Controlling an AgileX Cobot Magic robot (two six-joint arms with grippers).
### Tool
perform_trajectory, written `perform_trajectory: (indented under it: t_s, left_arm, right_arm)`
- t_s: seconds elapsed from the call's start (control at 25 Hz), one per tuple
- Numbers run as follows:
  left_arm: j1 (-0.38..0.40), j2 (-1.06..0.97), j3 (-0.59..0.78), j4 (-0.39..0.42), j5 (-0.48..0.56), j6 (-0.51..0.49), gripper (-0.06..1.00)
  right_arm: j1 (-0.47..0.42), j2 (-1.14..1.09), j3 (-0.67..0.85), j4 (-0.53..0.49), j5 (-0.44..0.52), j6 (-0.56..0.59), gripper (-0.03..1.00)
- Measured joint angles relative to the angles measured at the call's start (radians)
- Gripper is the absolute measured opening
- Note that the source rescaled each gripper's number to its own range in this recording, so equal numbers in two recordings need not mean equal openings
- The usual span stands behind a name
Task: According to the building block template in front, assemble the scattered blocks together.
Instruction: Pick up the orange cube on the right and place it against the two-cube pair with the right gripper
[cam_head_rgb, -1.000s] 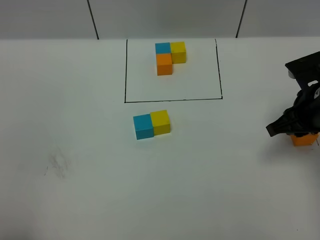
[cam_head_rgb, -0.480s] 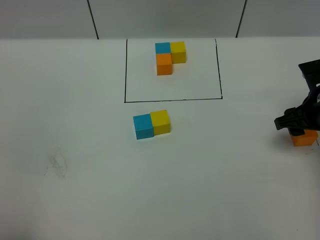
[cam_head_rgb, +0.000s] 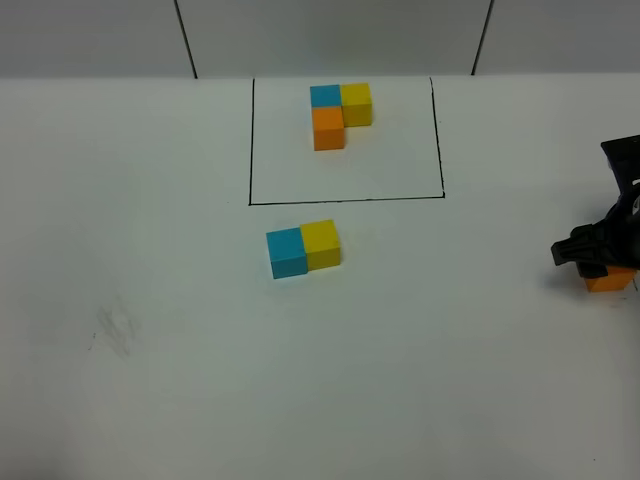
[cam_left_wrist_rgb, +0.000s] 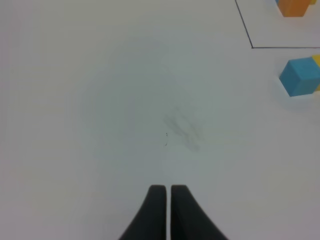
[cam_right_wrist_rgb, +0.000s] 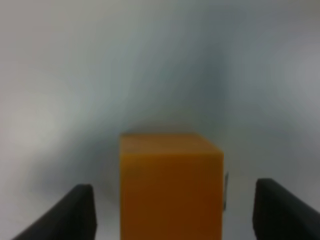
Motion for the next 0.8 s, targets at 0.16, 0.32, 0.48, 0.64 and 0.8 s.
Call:
perform_trajectory:
  t_s: [0.16, 0.32, 0.48, 0.64, 0.8]
  left_arm:
    - [0.0, 0.0, 0.0, 0.0, 0.0, 0.0, 0.0]
    - [0.0, 0.0, 0.0, 0.0, 0.0, 0.0, 0.0]
    - [0.0, 0.0, 0.0, 0.0, 0.0, 0.0, 0.0]
    - [0.0, 0.0, 0.0, 0.0, 0.0, 0.0, 0.0]
    - [0.0, 0.0, 0.0, 0.0, -0.001, 0.002, 0.0]
  right_arm:
    - [-0.001, 0.034, 0.0, 0.0, -0.019, 0.0, 0.75]
    - [-0.001, 0.058, 0.0, -0.009, -0.025, 0.0, 0.66]
    - [-0.001, 0.064, 0.0, -0.017, -0.03, -0.001, 0.54]
    - [-0.001, 0.064, 0.0, -0.02, -0.034, -0.023, 0.54]
    - [-0.001, 0.064, 0.0, -0.02, -0.038, -0.033, 0.54]
